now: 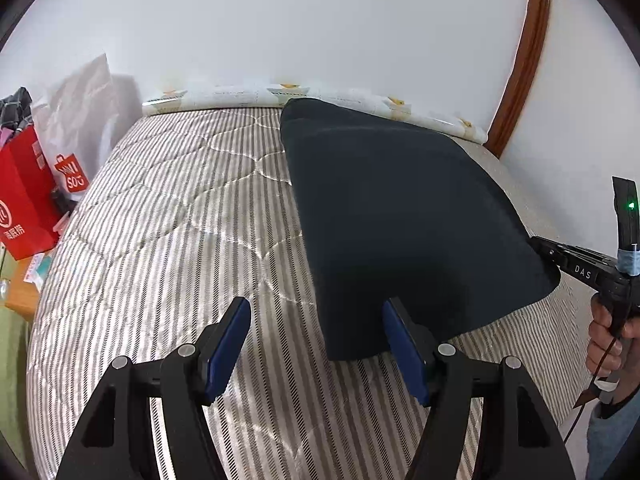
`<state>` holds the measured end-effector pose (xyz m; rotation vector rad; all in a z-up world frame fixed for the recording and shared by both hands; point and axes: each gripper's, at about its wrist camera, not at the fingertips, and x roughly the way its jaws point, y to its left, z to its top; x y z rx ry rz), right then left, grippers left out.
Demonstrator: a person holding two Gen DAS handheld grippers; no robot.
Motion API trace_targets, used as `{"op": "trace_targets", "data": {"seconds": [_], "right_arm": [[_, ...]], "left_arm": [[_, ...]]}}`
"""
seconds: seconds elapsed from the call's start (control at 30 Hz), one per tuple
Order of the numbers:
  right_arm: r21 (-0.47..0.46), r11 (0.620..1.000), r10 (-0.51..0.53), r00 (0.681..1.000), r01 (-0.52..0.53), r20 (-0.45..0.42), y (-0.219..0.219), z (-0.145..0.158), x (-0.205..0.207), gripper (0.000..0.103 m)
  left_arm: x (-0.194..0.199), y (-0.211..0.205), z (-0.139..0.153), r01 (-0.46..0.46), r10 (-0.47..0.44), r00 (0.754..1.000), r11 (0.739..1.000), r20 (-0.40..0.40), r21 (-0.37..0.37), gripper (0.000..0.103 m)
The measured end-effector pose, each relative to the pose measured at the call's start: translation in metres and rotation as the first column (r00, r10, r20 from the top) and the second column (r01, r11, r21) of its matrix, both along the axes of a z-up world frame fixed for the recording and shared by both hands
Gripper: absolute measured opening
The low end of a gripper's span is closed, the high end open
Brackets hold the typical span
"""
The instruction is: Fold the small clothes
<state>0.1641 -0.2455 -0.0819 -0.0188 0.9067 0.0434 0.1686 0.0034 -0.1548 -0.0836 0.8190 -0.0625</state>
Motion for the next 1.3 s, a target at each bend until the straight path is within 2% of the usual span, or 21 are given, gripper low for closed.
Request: {"op": "trace_targets", "data": {"seconds": [0.07, 0.2, 0.3, 0.5, 0.77, 0.87, 0.9, 0.93, 0.97, 1.03, 1.13, 1.3], "right_arm": [[0.004, 1.000, -0.010, 1.000, 0.010, 0.000, -0.004, 0.002, -0.003, 0.007], [0.001, 1.000, -0.019, 1.000, 0.019, 0.008, -0.008, 0.006, -0.010, 0.022], [0.020, 1.000, -0.015, 1.000, 0.014, 0.017, -0.014, 0.006, -0.020, 0.027], [0.096, 0.995, -0.026, 1.000, 0.027, -0.004, -0.026, -0.004, -0.029, 0.028], [0.100, 0.994, -0.039, 0.999, 0.038, 0.002, -0.025, -0.002, -0.036, 0.028], [0.092, 0.995, -0.048, 0.999, 0.047, 0.001, -0.024, -0.003, -0.035, 0.028], [0.086, 0.995, -0.051, 0.999, 0.051, 0.002, -0.023, -0.004, -0.035, 0.028], [0.081, 0.995, -0.055, 0.998, 0.055, 0.002, -0.022, -0.004, -0.035, 0.028], [0.079, 0.995, -0.059, 0.998, 0.058, 0.002, -0.022, -0.005, -0.035, 0.028], [0.075, 0.996, -0.058, 0.998, 0.057, 0.009, -0.020, -0.005, -0.035, 0.028], [0.072, 0.996, -0.057, 0.998, 0.056, 0.008, -0.019, -0.008, -0.035, 0.028], [0.094, 0.994, -0.064, 0.998, 0.061, 0.022, -0.020, -0.002, -0.035, 0.028]], "left_arm": [[-0.004, 0.003, 0.000, -0.007, 0.007, 1.000, 1.000, -0.004, -0.006, 0.066], [-0.013, 0.008, -0.001, 0.003, -0.004, 1.000, 1.000, -0.014, -0.025, 0.066], [-0.020, 0.008, -0.003, 0.016, -0.016, 1.000, 1.000, -0.017, 0.000, 0.066], [-0.031, 0.012, -0.015, 0.042, -0.041, 0.998, 0.999, -0.039, 0.010, 0.066], [-0.016, -0.003, -0.021, 0.047, -0.045, 0.998, 0.998, -0.036, 0.047, 0.066], [-0.006, -0.008, -0.026, 0.053, -0.052, 0.998, 0.998, -0.043, 0.017, 0.065], [-0.003, -0.009, -0.028, 0.048, -0.048, 0.998, 0.999, -0.047, 0.011, 0.057], [0.000, -0.010, -0.030, 0.035, -0.034, 0.998, 0.999, -0.052, 0.014, 0.044], [0.002, -0.010, -0.031, 0.035, -0.034, 0.998, 0.999, -0.055, 0.008, 0.040], [0.005, -0.009, -0.032, 0.055, -0.057, 0.997, 0.998, -0.058, -0.036, 0.023], [0.003, -0.005, -0.031, 0.048, -0.050, 0.998, 0.998, -0.043, -0.052, 0.013], [-0.002, -0.001, -0.030, 0.044, -0.047, 0.998, 0.997, -0.052, -0.062, 0.011]]}}
